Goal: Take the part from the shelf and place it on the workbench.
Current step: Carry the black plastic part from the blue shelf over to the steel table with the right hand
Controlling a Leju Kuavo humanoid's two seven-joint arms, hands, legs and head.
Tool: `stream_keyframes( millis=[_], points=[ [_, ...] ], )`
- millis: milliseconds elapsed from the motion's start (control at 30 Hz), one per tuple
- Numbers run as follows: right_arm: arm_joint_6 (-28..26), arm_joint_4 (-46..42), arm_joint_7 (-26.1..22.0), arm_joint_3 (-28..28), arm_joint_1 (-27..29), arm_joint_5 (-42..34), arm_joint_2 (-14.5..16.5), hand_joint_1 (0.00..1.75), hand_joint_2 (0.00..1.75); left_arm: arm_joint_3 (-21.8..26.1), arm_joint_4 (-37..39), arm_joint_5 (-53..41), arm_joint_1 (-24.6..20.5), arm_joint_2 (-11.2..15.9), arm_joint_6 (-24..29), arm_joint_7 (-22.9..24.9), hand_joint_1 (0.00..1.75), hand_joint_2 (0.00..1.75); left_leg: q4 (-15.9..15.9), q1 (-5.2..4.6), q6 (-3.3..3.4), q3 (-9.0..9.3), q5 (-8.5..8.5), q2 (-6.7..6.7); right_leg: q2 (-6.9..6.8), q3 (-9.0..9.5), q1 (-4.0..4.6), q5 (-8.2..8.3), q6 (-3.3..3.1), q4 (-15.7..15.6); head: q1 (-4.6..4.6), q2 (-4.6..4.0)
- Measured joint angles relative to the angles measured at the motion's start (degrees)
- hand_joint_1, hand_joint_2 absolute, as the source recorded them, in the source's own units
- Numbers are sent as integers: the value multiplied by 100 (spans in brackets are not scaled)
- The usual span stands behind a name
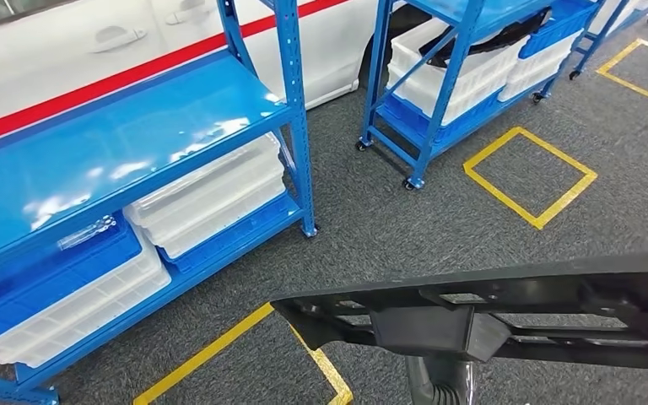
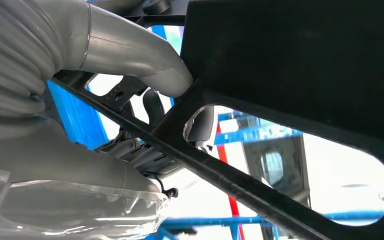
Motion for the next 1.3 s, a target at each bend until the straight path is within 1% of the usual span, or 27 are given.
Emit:
stream_keyframes(
  millis=[33, 100, 167, 200, 233, 267, 333, 400, 467, 500, 567, 633, 667, 700, 733, 800, 867, 900, 967, 1000, 1067, 1100, 1133, 1167, 1200, 1233, 1300],
  points=[
    [-5, -10, -7, -5, 1, 1, 2, 175, 175, 10, 0, -7, -4, -1, -2, 1, 0, 0, 127, 14, -26, -39, -111, -142, 62, -9, -8, 24, -40, -14, -1, 0],
    [-5, -24, -19, -13, -5, 1, 7, 175, 175, 25, 0, -14, 11, -1, -6, 1, 0, 0, 729, 28, -48, -285, -506, -484, 188, -40, -5, 61, -100, -24, -1, 0],
    [-5, -25, -22, -20, -3, 0, 10, 175, 175, 35, 0, -15, 41, 5, -8, 2, 0, 0, 1455, 25, -33, -609, -817, -587, 346, -83, 28, 81, -130, -12, -1, 0],
    [-5, -25, -22, -23, 4, 0, 10, 175, 175, 38, 0, -15, 50, 9, -8, 3, 0, 0, 1601, 22, -17, -678, -818, -598, 432, -100, 42, 87, -136, -1, -1, 0],
    [-5, -25, -22, -25, 9, 0, 10, 175, 175, 40, 0, -15, 54, 10, -8, 3, 0, 0, 1522, 19, 7, -643, -702, -613, 519, -109, 53, 91, -136, 12, -1, 0],
    [-5, -25, -22, -26, 12, 0, 10, 175, 175, 42, 0, -16, 53, 11, -8, 3, 0, 0, 1230, 16, 40, -506, -500, -660, 603, -110, 60, 95, -132, 24, -1, 0],
    [-4, -26, -23, -28, 9, 1, 12, 175, 175, 45, 0, -17, 52, 14, -8, 4, 0, 0, 458, 14, 115, -163, -145, -934, 759, -116, 68, 107, -109, 49, 0, 0],
    [-3, -27, -25, -28, 8, 1, 16, 175, 175, 51, 0, -17, 50, 20, -8, 7, 0, 0, 80, 3, 153, -16, -47, -1130, 898, -157, 51, 140, -47, 60, -1, 0],
    [-3, -30, -26, -30, 20, 0, 19, 175, 175, 55, 0, -17, 36, 22, -8, 9, 0, 0, 31, -10, 176, -8, -26, -1047, 1034, -200, 30, 189, 42, 47, -1, 0],
    [-7, -33, -28, -31, 31, 0, 19, 175, 175, 55, 0, -17, 25, 22, -9, 9, 0, 0, -8, -5, 202, 5, 6, -972, 1004, -225, 32, 181, 73, 70, 1, 0],
    [-16, -51, -33, -35, 35, 1, 19, 175, 175, 59, 0, -20, 15, 21, -9, 9, 0, 0, -87, 11, 266, 28, 76, -804, 718, -375, 55, -16, 110, 358, 1, 0],
    [-26, -64, -35, -38, 29, 2, 19, 175, 175, 68, 0, -26, 35, 22, -10, 10, 0, 0, -101, -10, 300, 15, 97, -622, 388, -688, 45, -401, 136, 1024, 1, 0],
    [-28, -65, -35, -40, 31, 1, 19, 175, 175, 72, 0, -29, 49, 23, -10, 11, 0, 0, -97, -20, 305, 2, 96, -524, 321, -837, 29, -542, 155, 1351, 1, 0],
    [-29, -65, -35, -44, 37, 1, 19, 175, 175, 75, 0, -33, 56, 24, -10, 14, 0, 0, -92, -26, 303, -10, 92, -427, 280, -912, 13, -589, 171, 1538, 1, 0],
    [-28, -65, -35, -49, 42, 0, 19, 175, 175, 77, 0, -36, 55, 24, -10, 17, 0, 0, -87, -27, 298, -17, 86, -335, 247, -883, -2, -536, 185, 1529, 1, 0],
    [-24, -67, -35, -54, 46, 0, 19, 175, 175, 77, 0, -42, 40, 23, -10, 24, 0, 0, -77, -29, 268, -8, 65, -180, 93, -488, -18, -227, 187, 903, 1, 0],
    [-21, -71, -37, -56, 36, -1, 20, 175, 175, 78, 0, -51, 36, 23, -10, 35, 0, 0, -55, -58, 205, 6, 18, -52, -153, -89, 20, -44, 134, 223, 1, 0],
    [-20, -74, -39, -60, 33, -2, 21, 175, 175, 79, 0, -55, 32, 24, -10, 43, 0, 0, -47, -72, 173, 18, -5, 5, -220, -3, 43, -32, 97, 63, 1, 0],
    [-19, -79, -44, -73, 42, -5, 24, 175, 175, 81, 0, -60, 12, 24, -11, 66, 0, 0, -48, -79, 118, 62, -30, 123, -126, -8, 66, -42, 26, 19, -1, 0],
    [-20, -85, -46, -79, 52, -7, 27, 175, 175, 83, 0, -63, -5, 25, -13, 78, 0, 0, -32, -66, 84, 78, -58, 89, -62, -9, 60, -30, -8, 4, -1, 0],
    [-22, -102, -51, -84, 59, -9, 36, 175, 175, 86, 0, -69, -18, 22, -19, 114, 0, 0, 224, -27, 26, -10, -261, -214, 70, -8, 36, 8, -80, -33, -1, 0],
    [-23, -109, -53, -85, 59, -11, 42, 175, 175, 91, 0, -72, -11, 20, -22, 140, 0, 0, 523, -7, 5, -142, -443, -416, 136, -11, 29, 22, -109, -42, -1, 0],
    [-23, -113, -55, -86, 58, -13, 45, 175, 175, 100, 0, -74, 7, 17, -24, 162, 0, 0, 907, 3, -5, -319, -638, -539, 210, -19, 33, 27, -126, -41, -1, 0],
    [-23, -113, -55, -86, 63, -15, 49, 175, 175, 112, 0, -76, 29, 15, -26, 181, 0, 0, 1290, 6, -12, -502, -786, -582, 291, -25, 39, 29, -136, -36, -1, 0],
    [-23, -112, -56, -87, 70, -16, 50, 175, 175, 125, 0, -76, 47, 15, -26, 192, 0, 0, 1544, 6, -18, -634, -833, -595, 380, -28, 44, 30, -140, -26, -1, 0],
    [-23, -112, -57, -89, 76, -17, 50, 175, 175, 137, 0, -78, 58, 15, -26, 199, 0, 0, 1601, 7, -18, -682, -764, -601, 472, -29, 46, 29, -140, -12, -1, 0],
    [-22, -112, -61, -91, 81, -19, 51, 175, 175, 156, 0, -86, 62, 15, -26, 221, 0, 0, 1085, 23, -6, -494, -352, -685, 650, -25, 44, 21, -128, 22, -1, 0]
  ],
)
